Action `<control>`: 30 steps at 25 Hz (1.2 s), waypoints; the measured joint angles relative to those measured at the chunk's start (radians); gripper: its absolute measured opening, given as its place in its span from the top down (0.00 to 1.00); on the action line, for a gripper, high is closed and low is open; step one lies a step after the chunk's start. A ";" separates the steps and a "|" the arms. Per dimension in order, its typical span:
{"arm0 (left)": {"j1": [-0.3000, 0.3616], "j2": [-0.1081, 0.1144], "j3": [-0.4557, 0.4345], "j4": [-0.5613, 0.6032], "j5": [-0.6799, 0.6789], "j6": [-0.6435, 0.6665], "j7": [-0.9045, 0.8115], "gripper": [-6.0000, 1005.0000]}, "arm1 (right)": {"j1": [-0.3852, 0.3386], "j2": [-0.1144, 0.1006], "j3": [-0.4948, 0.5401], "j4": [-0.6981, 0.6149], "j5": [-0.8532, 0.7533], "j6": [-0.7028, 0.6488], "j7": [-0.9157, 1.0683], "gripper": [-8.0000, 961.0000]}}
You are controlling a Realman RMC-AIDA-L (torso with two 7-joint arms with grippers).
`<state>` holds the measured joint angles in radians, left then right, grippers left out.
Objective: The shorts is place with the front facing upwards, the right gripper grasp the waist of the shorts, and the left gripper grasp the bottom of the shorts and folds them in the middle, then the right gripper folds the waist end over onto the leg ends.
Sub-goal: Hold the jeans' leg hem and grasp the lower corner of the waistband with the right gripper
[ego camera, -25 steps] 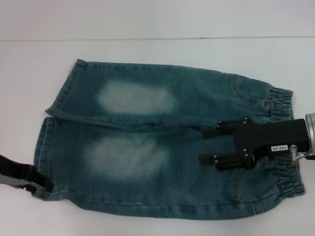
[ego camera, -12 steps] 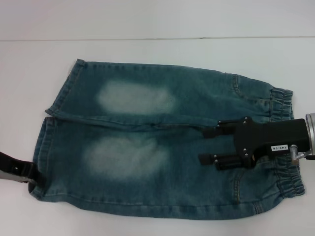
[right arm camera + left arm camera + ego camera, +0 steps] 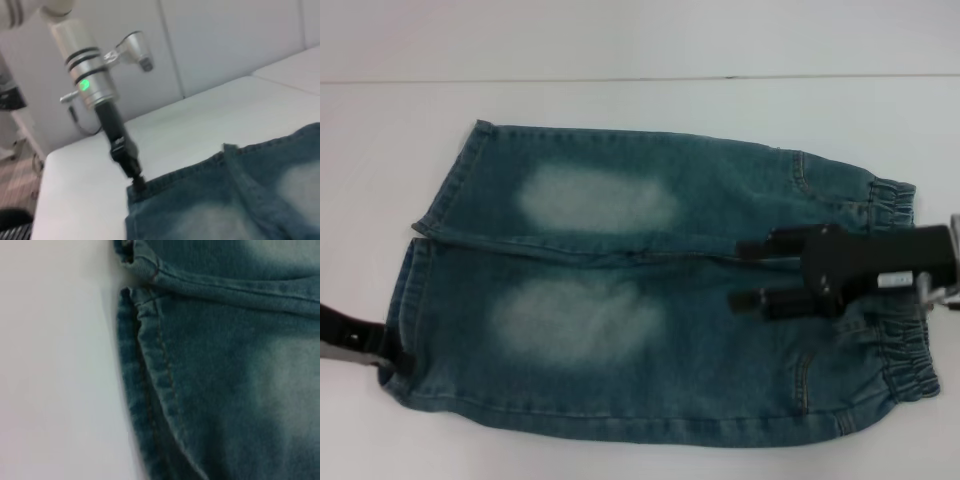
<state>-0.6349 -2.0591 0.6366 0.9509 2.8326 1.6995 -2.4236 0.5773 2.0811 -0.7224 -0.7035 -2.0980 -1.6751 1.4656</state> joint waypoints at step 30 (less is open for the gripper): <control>-0.033 0.017 -0.013 0.029 -0.143 -0.072 0.057 0.98 | 0.117 -0.038 -0.237 -0.393 -0.713 -0.237 0.585 0.19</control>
<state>-0.6679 -2.0420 0.6232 0.9801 2.6897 1.6273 -2.3671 0.6947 2.0429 -0.9597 -1.0961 -2.8105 -1.9119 2.0508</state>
